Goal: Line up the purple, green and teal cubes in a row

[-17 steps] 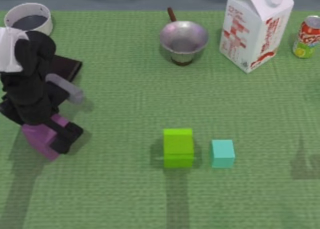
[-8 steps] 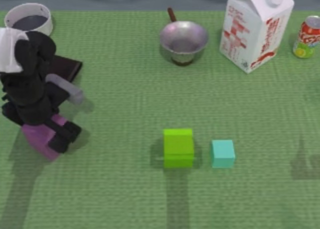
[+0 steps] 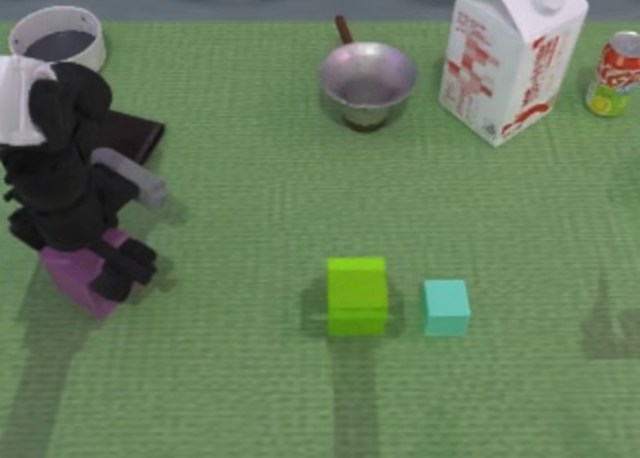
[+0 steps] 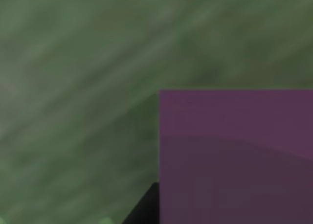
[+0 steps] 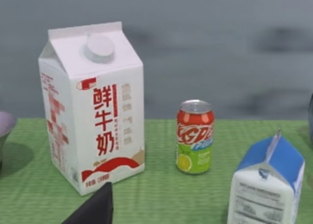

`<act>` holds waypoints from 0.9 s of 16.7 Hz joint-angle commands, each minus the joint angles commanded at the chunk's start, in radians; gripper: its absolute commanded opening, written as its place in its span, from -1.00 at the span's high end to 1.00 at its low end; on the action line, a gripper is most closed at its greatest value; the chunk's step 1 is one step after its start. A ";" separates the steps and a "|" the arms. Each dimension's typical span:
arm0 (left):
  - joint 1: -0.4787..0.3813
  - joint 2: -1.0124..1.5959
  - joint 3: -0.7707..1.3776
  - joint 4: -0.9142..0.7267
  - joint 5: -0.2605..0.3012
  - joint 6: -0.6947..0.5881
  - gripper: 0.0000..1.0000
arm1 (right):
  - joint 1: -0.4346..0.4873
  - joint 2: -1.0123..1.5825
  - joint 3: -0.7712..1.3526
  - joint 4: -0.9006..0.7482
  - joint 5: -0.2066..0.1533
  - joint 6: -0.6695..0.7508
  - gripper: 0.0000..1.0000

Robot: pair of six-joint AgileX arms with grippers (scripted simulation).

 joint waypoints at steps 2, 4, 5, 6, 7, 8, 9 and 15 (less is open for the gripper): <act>0.000 0.000 0.000 0.000 0.000 0.000 1.00 | 0.000 0.000 0.000 0.000 0.000 0.000 -1.00; 0.000 0.000 0.000 0.000 0.000 0.000 1.00 | 0.000 0.000 0.000 0.000 0.000 0.000 -1.00; 0.000 0.000 0.000 0.000 0.000 0.000 1.00 | 0.000 0.000 0.000 0.000 0.000 0.000 -1.00; 0.000 0.000 0.000 0.000 0.000 0.000 1.00 | 0.000 0.000 0.000 0.000 0.000 0.000 -1.00; 0.000 0.000 0.000 0.000 0.000 0.000 1.00 | 0.000 0.000 0.000 0.000 0.000 0.000 -1.00; 0.000 0.000 0.000 0.000 0.000 0.000 1.00 | 0.000 0.000 0.000 0.000 0.000 0.000 -1.00; -0.002 -0.010 0.002 -0.005 0.004 -0.001 1.00 | 0.000 0.000 0.000 0.000 0.000 0.000 -1.00; 0.005 -0.069 0.086 -0.154 0.003 0.002 1.00 | 0.000 0.000 0.000 0.000 0.000 0.000 -1.00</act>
